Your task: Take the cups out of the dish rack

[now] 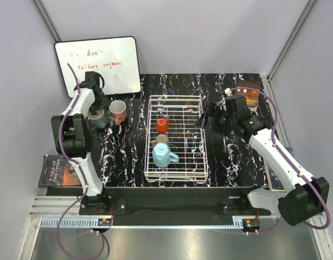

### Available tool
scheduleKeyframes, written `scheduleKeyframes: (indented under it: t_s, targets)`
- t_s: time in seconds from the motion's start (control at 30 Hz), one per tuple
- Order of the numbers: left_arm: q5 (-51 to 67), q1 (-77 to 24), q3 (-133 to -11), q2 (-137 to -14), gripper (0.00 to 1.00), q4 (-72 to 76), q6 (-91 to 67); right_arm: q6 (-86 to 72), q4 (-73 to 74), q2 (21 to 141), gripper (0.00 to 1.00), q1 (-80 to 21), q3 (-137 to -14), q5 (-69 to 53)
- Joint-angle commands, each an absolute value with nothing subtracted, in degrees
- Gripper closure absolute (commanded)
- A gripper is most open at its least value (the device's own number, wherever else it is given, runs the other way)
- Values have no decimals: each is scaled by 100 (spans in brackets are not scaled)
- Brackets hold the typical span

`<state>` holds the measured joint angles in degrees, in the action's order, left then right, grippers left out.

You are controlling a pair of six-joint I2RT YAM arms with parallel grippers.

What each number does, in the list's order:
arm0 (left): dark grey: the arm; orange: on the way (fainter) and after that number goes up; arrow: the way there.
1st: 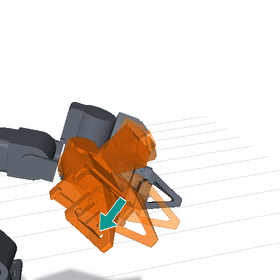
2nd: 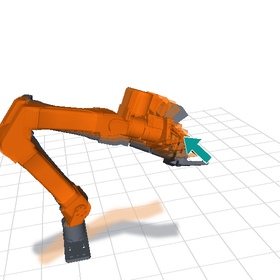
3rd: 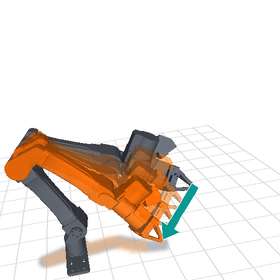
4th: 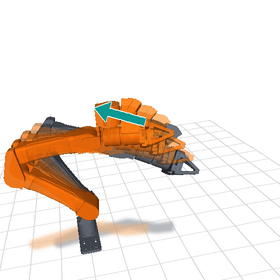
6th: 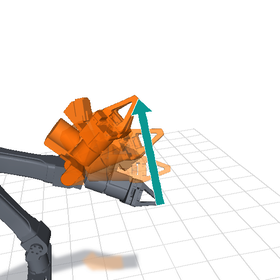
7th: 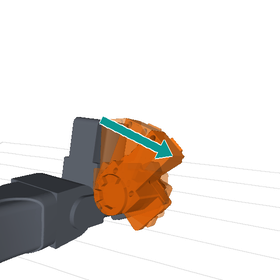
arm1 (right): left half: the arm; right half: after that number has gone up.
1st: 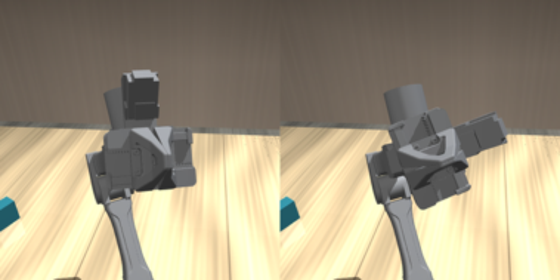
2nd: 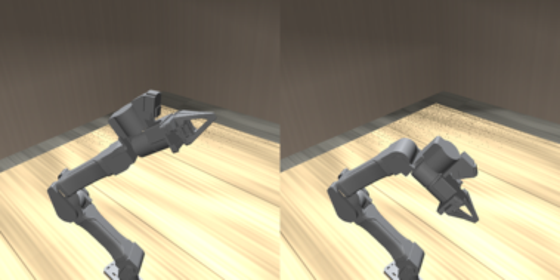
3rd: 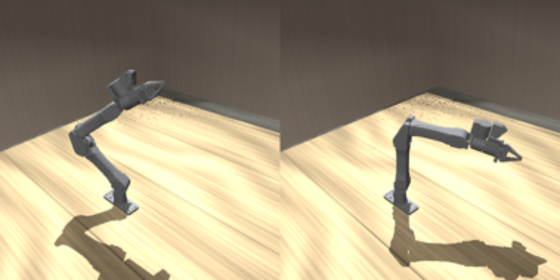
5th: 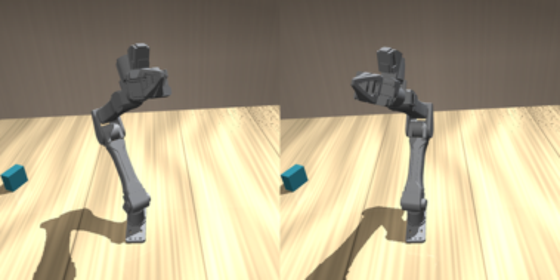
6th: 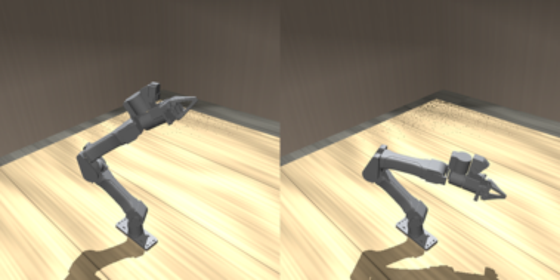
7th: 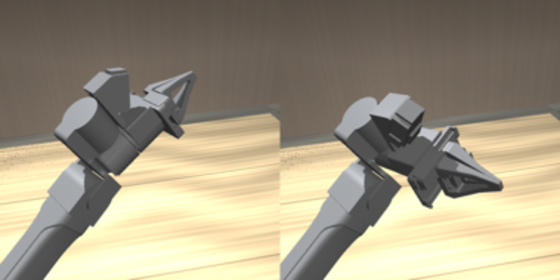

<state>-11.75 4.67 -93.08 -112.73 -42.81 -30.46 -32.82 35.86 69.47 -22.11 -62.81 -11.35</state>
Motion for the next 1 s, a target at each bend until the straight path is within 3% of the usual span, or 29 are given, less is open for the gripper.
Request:
scheduleKeyframes:
  t_s: [0.0, 0.43, 0.57, 0.97]
  targets:
    - [-1125, 475, -9668, -10794, 36, -4245, -3120, -3217, 3498, 6882, 0, -2241, -6504, -1028]
    - [-957, 203, -10565, -9309, 21, -4702, -3349, -2910, 3585, 7135, 0, -2565, -6687, -1381]
    - [-1493, -682, -10117, -8615, 17, -4702, -3279, -2540, 3981, 7549, 0, -4048, -7171, -564]
    - [-2417, -2241, -8080, -6382, 12, -4579, -3164, -2417, 3946, 8015, 0, -5203, -7637, 255]
